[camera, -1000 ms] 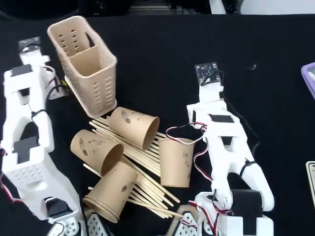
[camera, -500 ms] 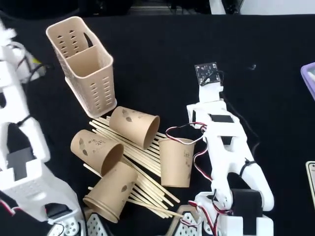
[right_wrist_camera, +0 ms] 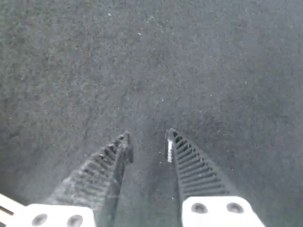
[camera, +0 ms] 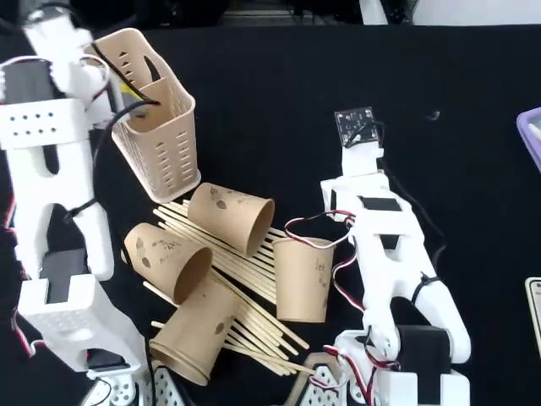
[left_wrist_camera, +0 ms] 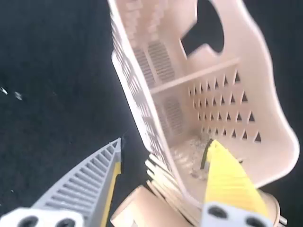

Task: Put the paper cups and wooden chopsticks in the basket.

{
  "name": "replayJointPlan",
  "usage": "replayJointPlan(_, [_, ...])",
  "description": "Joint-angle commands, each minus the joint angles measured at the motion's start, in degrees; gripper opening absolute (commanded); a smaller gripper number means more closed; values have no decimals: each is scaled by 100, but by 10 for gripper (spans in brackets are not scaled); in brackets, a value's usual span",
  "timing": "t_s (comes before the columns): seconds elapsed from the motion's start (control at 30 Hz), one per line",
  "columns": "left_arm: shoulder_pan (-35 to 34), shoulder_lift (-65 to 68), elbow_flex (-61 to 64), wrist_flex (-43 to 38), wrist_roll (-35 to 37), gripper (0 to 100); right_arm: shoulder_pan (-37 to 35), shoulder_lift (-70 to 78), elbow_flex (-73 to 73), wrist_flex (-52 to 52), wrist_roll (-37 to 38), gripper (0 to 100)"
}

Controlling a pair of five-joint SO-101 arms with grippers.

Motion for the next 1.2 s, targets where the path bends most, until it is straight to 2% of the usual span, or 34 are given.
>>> replayJointPlan(0.0, [251, -264, 295, -255, 9, 279, 35, -4, -277, -79, -44, 128])
replayJointPlan(0.1, [365, -264, 690, -378, -9, 224, 53, -4, -277, -79, -44, 128])
replayJointPlan(0.23, [760, -264, 963, -642, -756, 17, 35, -13, -277, -79, -44, 128])
replayJointPlan(0.3, [963, -264, 910, -870, -1152, 57, 35, -13, -277, -79, -53, 128])
replayJointPlan(0.47, [1420, -273, 901, -1749, -1934, 31, 70, -31, -277, -79, -53, 128])
replayJointPlan(0.6, [1719, -281, 927, -1785, -2620, 30, 70, -4, -277, -105, -53, 128])
replayJointPlan(0.8, [1631, -316, 927, -1767, -3429, 30, 35, -4, -277, -114, -53, 128])
replayJointPlan(1.0, [1341, -202, 1059, -1512, -3464, 42, 35, -4, -286, -114, -53, 128])
replayJointPlan(1.1, [1138, -79, 1121, -1477, -3332, 138, 35, -4, -286, -114, -53, 128])
replayJointPlan(1.17, [989, -70, 1112, -1512, -2831, 212, 35, -4, -277, -114, -53, 128])
